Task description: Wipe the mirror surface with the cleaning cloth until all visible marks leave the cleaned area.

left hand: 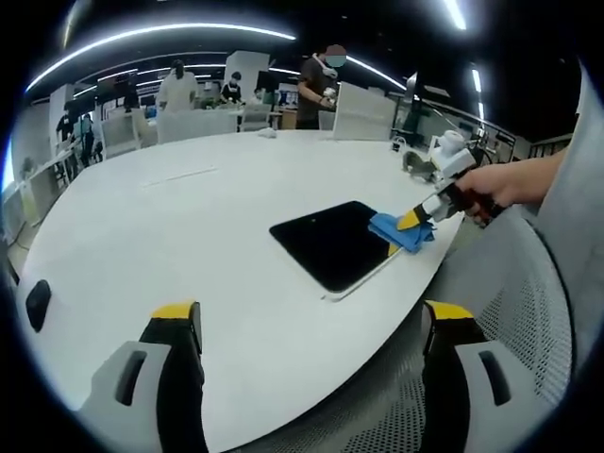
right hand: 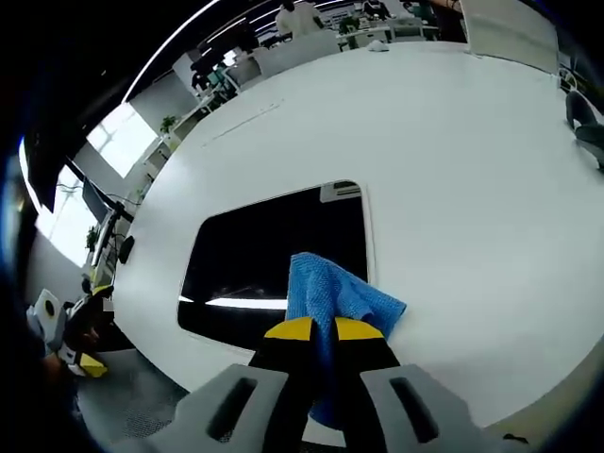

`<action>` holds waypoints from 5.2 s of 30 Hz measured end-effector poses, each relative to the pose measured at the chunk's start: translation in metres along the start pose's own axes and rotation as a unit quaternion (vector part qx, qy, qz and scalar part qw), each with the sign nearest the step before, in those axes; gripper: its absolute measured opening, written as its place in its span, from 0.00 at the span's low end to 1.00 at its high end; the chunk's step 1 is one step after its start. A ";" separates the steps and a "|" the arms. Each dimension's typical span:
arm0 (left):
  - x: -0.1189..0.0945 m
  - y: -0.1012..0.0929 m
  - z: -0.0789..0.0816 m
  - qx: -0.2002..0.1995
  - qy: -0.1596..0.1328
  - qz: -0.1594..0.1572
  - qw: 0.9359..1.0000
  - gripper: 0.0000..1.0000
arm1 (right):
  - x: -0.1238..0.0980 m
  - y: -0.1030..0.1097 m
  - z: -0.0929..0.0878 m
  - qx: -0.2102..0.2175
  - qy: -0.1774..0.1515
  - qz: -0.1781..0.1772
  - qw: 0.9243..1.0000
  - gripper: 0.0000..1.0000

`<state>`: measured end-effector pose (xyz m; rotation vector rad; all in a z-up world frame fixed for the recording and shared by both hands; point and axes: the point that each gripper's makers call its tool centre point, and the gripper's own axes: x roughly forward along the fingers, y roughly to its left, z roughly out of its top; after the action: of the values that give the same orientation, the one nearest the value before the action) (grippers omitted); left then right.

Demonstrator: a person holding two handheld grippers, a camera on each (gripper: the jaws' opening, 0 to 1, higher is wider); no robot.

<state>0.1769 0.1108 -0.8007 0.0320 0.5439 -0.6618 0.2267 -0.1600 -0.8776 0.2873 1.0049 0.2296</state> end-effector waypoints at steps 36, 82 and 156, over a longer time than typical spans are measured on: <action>0.000 -0.005 0.000 -0.001 0.000 -0.010 1.000 0.97 | 0.024 0.068 -0.004 -0.033 -0.002 0.014 0.999 0.01; 0.000 -0.008 0.003 -0.003 -0.001 -0.016 1.000 0.99 | 0.054 0.135 -0.004 -0.071 -0.002 0.025 0.997 0.02; -0.002 0.005 -0.009 -0.004 0.015 0.003 1.000 0.97 | 0.090 0.161 0.033 -0.113 0.005 0.036 0.993 0.01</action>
<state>0.1744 0.1178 -0.8087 0.0352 0.5755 -0.6537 0.2922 0.0157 -0.8773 0.1162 0.9687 0.4072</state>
